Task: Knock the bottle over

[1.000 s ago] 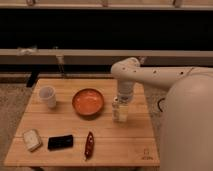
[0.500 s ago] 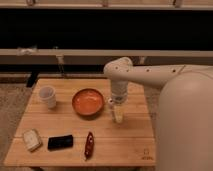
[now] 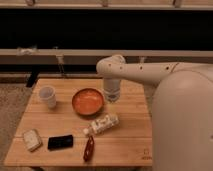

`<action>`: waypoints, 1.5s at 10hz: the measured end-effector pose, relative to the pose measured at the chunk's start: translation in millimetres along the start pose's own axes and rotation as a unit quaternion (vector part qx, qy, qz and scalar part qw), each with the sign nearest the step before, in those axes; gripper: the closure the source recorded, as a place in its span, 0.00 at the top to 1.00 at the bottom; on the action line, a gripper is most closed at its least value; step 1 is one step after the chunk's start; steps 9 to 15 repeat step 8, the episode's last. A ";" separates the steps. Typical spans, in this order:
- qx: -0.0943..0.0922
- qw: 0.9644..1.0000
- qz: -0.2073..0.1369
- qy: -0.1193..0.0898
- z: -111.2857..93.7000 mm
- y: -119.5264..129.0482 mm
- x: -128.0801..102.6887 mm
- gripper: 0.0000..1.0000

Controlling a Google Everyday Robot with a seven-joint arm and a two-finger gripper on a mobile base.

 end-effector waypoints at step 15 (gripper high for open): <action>0.050 0.998 0.008 -0.043 -11.0 -5.3 3.4 0.80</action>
